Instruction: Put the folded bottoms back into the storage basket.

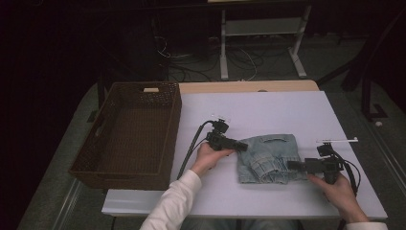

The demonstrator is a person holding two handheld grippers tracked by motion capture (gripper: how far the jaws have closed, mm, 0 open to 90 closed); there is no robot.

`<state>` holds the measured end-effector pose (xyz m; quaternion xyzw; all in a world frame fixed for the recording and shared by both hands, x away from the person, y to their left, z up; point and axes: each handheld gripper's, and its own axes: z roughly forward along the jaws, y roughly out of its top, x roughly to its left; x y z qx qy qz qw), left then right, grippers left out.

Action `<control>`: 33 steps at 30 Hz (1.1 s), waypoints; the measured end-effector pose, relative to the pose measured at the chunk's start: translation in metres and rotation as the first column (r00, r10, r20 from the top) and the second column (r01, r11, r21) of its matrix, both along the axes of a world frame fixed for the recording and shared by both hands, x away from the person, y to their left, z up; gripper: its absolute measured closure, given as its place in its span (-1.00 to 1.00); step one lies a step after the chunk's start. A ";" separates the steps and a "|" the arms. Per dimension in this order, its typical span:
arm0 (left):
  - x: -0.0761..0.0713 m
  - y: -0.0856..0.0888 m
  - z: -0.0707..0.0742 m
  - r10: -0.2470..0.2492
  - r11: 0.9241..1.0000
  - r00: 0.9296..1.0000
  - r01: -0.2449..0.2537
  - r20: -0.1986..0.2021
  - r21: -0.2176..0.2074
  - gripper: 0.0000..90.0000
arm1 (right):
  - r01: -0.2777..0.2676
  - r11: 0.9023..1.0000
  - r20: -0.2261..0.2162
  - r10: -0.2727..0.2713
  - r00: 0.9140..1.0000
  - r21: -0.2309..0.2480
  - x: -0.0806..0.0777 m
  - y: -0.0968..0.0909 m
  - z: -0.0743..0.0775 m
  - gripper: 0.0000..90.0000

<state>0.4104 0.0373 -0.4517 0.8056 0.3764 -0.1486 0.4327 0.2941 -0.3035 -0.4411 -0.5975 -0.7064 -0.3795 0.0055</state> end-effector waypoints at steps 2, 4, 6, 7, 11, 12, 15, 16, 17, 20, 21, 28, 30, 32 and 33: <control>0.000 0.000 0.000 0.005 1.000 1.000 -0.005 0.000 -0.003 0.14 | 0.009 1.000 -0.017 -0.009 1.000 0.002 0.000 0.000 -0.001 -0.81; -0.001 0.000 0.000 0.004 1.000 1.000 -0.004 0.004 -0.003 0.18 | 0.009 1.000 -0.024 -0.008 1.000 0.019 -0.001 0.000 -0.001 -0.72; 0.000 0.001 0.000 0.002 1.000 1.000 -0.002 0.003 -0.007 0.23 | 0.014 0.999 -0.038 -0.013 0.999 0.038 -0.002 0.000 -0.002 -0.67; 0.001 0.001 -0.001 0.001 1.000 1.000 -0.001 0.000 -0.011 0.25 | 0.019 0.999 -0.045 -0.017 0.999 0.043 -0.002 0.000 -0.003 -0.67; 0.001 0.002 -0.001 0.006 1.000 1.000 -0.006 -0.005 -0.012 0.35 | 0.034 0.998 -0.052 -0.032 0.998 0.053 -0.003 0.001 -0.003 -0.55; 0.000 0.001 -0.001 0.008 1.000 1.000 -0.008 0.002 -0.007 0.39 | 0.033 0.997 -0.062 -0.029 0.998 0.067 -0.003 0.001 -0.003 -0.45; -0.001 0.000 0.001 0.011 1.000 1.000 -0.011 0.013 0.000 0.48 | 0.029 0.994 -0.073 -0.021 0.997 0.101 -0.003 0.002 -0.003 -0.22; -0.001 0.000 0.001 0.013 1.000 1.000 -0.013 0.013 0.000 0.50 | 0.025 0.992 -0.080 -0.015 0.997 0.120 -0.003 0.001 -0.003 -0.12; -0.001 -0.001 0.000 0.015 1.000 1.000 -0.015 0.011 0.000 0.52 | 0.022 0.990 -0.087 -0.010 0.996 0.142 -0.002 0.001 -0.005 -0.09; -0.001 -0.001 0.000 0.022 1.000 1.000 -0.022 0.007 -0.004 0.58 | 0.024 0.985 -0.102 -0.007 0.995 0.173 0.000 0.002 -0.007 0.08; -0.002 -0.001 0.000 0.023 1.000 1.000 -0.023 0.011 -0.004 0.59 | 0.026 0.983 -0.104 -0.007 0.995 0.180 0.000 0.002 -0.007 0.13; -0.002 -0.001 0.001 0.021 1.000 1.000 -0.021 0.018 -0.012 0.72 | 0.021 0.980 -0.102 0.000 0.995 0.196 0.001 0.004 -0.004 0.49; -0.002 -0.001 0.001 0.021 1.000 1.000 -0.020 0.019 -0.015 0.75 | 0.020 0.981 -0.099 -0.001 0.995 0.191 0.000 0.004 -0.002 0.51; -0.003 -0.002 0.002 0.019 1.000 0.999 -0.019 0.026 -0.017 0.76 | 0.019 0.984 -0.092 -0.002 0.996 0.179 -0.001 0.005 -0.001 0.52; -0.003 -0.001 0.002 0.011 1.000 0.999 -0.010 0.035 -0.015 0.76 | 0.017 0.984 -0.089 -0.001 0.996 0.176 -0.002 0.005 0.000 0.53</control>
